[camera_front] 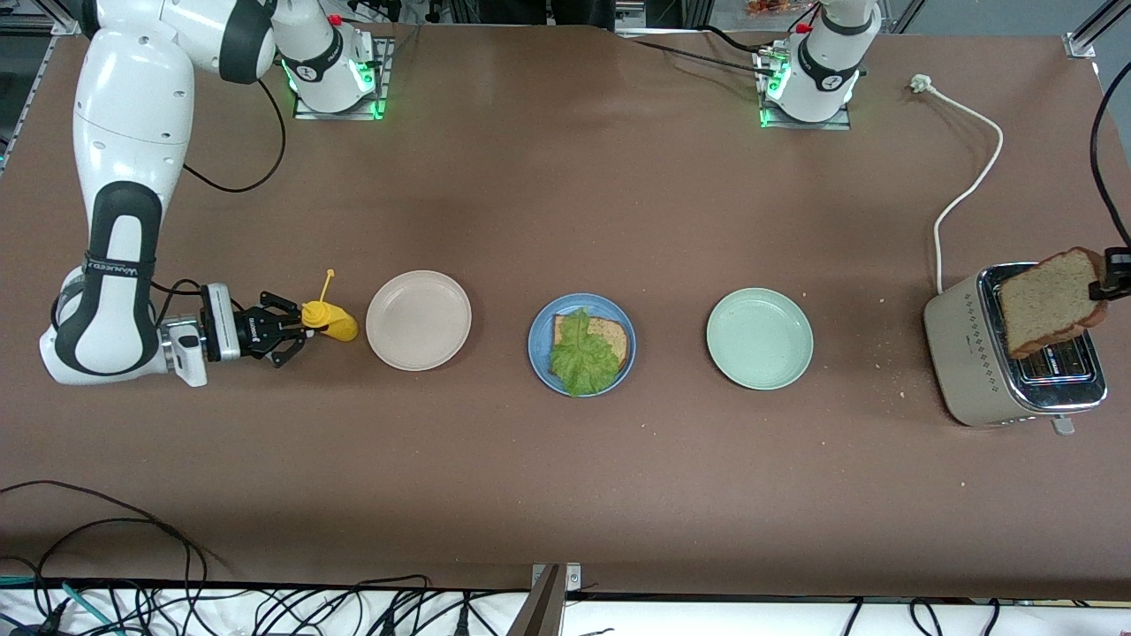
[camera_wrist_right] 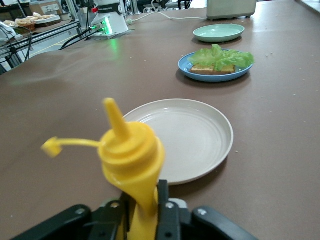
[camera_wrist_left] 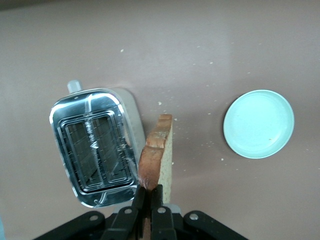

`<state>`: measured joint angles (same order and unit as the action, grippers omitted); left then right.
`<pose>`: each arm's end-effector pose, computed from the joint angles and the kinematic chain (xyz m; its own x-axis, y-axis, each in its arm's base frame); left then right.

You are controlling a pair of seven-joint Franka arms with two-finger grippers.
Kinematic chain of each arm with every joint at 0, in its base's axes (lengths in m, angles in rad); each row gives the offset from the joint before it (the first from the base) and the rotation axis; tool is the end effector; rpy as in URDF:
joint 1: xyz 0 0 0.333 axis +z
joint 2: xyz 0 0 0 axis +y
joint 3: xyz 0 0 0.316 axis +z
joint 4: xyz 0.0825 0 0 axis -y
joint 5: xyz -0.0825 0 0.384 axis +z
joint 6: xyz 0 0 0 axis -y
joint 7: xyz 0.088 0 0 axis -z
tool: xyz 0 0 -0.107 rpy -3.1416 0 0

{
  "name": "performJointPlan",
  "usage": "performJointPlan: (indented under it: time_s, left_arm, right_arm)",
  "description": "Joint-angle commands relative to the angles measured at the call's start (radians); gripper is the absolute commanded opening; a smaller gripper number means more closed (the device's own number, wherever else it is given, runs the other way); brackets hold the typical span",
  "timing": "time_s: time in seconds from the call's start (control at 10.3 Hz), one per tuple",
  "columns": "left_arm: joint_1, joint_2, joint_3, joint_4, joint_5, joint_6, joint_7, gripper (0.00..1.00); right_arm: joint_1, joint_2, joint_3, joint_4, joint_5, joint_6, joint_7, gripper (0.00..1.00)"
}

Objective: Make sandwich in blue plate with both arms
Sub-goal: 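Lift the second bread slice with the left gripper while the right gripper releases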

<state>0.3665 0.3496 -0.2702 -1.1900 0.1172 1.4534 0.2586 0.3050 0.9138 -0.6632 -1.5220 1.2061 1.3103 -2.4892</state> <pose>0.6343 0.1086 0.5879 0.9871 -0.1396 -0.0786 -0.1405 -0.9901 -0.0056 0.6335 -0.0399 0.1792 -0.0562 0.5184 0.8533 0.9477 0.2966 -0.1178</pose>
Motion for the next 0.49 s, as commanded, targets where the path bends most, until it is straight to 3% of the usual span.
performJointPlan:
  time_s: [0.0,0.19,0.39]
  left_arm:
    - [-0.147,-0.026,0.02,-0.025,-0.004,-0.01,-0.073,0.0]
    - [-0.242,-0.07,0.023,-0.129,-0.06,0.043,-0.252,0.0]
    - [-0.303,-0.073,0.025,-0.221,-0.201,0.138,-0.32,0.0]
  right_arm:
    - [-0.038,-0.004,0.01,0.01,0.035,-0.019,-0.002,1.0]
    - [-0.04,-0.012,-0.013,0.031,0.024,-0.017,0.009,1.0]
    - [-0.04,-0.012,-0.102,0.037,0.012,-0.014,0.035,1.0]
